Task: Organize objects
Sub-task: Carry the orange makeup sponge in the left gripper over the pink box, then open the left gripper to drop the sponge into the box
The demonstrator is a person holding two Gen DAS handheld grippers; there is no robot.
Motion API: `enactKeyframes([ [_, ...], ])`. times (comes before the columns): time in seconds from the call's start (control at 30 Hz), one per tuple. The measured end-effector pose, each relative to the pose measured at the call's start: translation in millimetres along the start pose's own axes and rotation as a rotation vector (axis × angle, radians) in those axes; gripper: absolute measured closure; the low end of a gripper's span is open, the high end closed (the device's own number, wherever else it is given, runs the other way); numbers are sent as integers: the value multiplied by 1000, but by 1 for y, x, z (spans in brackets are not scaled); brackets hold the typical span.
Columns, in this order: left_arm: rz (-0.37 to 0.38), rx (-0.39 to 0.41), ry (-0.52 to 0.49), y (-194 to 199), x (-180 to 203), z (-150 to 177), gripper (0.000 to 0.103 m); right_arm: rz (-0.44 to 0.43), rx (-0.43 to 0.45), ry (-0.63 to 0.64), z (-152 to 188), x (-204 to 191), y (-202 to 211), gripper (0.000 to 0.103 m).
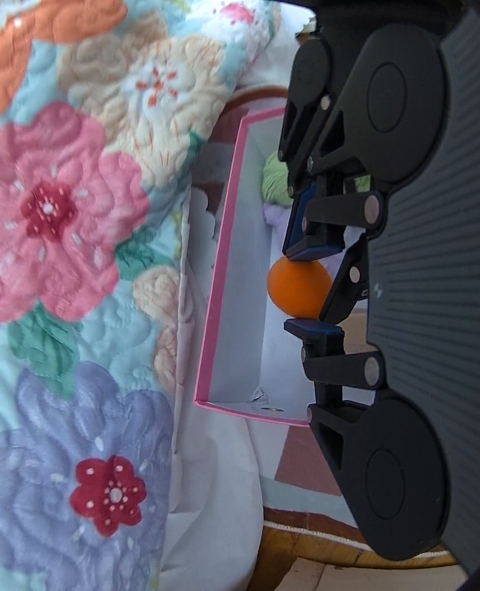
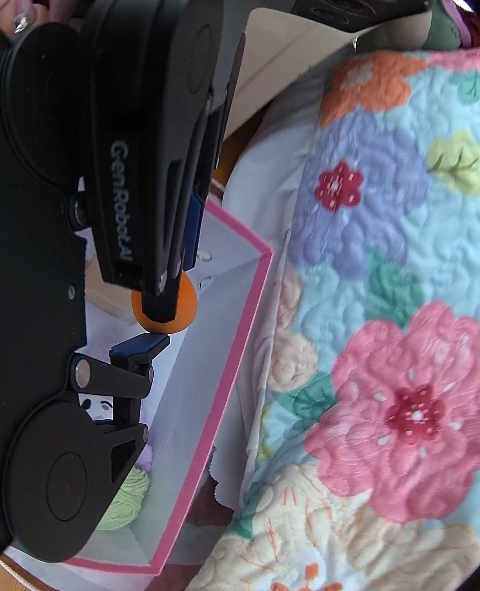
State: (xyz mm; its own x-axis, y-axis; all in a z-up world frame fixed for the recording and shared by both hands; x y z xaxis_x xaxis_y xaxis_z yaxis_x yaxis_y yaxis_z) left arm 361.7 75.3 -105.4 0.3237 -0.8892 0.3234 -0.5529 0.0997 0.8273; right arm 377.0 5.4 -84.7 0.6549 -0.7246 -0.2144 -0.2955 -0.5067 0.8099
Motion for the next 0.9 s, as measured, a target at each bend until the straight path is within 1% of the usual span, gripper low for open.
enactKeyframes([
  [0.13,-33,0,1,-9,0,0,71,-4,-7,-24,0,9,-14,51],
  [0.2,-49,22,1,-11,-1,-2,70,-10,-1,-10,1,10,-17,51],
  [0.23,-56,34,19,-11,-3,-3,70,-13,5,-18,1,11,-18,50],
  [0.3,-42,42,62,-9,-7,-3,70,2,17,-50,1,16,-20,37],
  [0.37,-39,47,52,-2,-5,-1,71,6,18,-67,2,19,-19,37],
  [0.47,-67,70,-5,11,0,5,72,25,17,-78,8,22,-12,37],
  [0.53,-62,75,3,19,1,7,71,18,28,-80,13,24,-4,37],
  [0.6,-40,79,15,25,1,8,71,25,28,-89,17,27,1,37],
  [0.67,-45,81,21,33,0,9,71,30,33,-94,20,30,7,38],
  [0.7,-46,68,27,37,0,11,71,34,31,-93,22,31,10,44],
  [0.73,-40,39,43,41,0,13,71,34,30,-90,24,31,14,51],
  [0.77,-26,7,59,46,-1,17,70,33,12,-90,26,30,18,62],
  [0.8,-14,-11,75,53,0,22,69,39,-11,-94,29,29,22,65],
  [0.83,-10,-22,72,63,1,27,69,47,-15,-96,32,27,31,65],
  [0.9,-35,-26,25,85,6,38,66,30,6,-89,39,19,56,65],
])
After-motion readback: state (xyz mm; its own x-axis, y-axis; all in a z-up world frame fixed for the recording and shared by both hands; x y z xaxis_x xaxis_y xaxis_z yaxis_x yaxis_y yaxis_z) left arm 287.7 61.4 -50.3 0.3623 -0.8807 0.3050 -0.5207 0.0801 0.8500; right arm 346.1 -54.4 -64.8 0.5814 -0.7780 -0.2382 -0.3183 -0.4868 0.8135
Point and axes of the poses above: each gripper's, at about its wrist camera, not at the fingertips, and y roughly against the way its jaws point, x to its right, z to its underside, the point moved 5 cm from there along -y, roughly the way its jaws point, and after that the axes turned 3 degrees about -z, right-handed, at the moved point
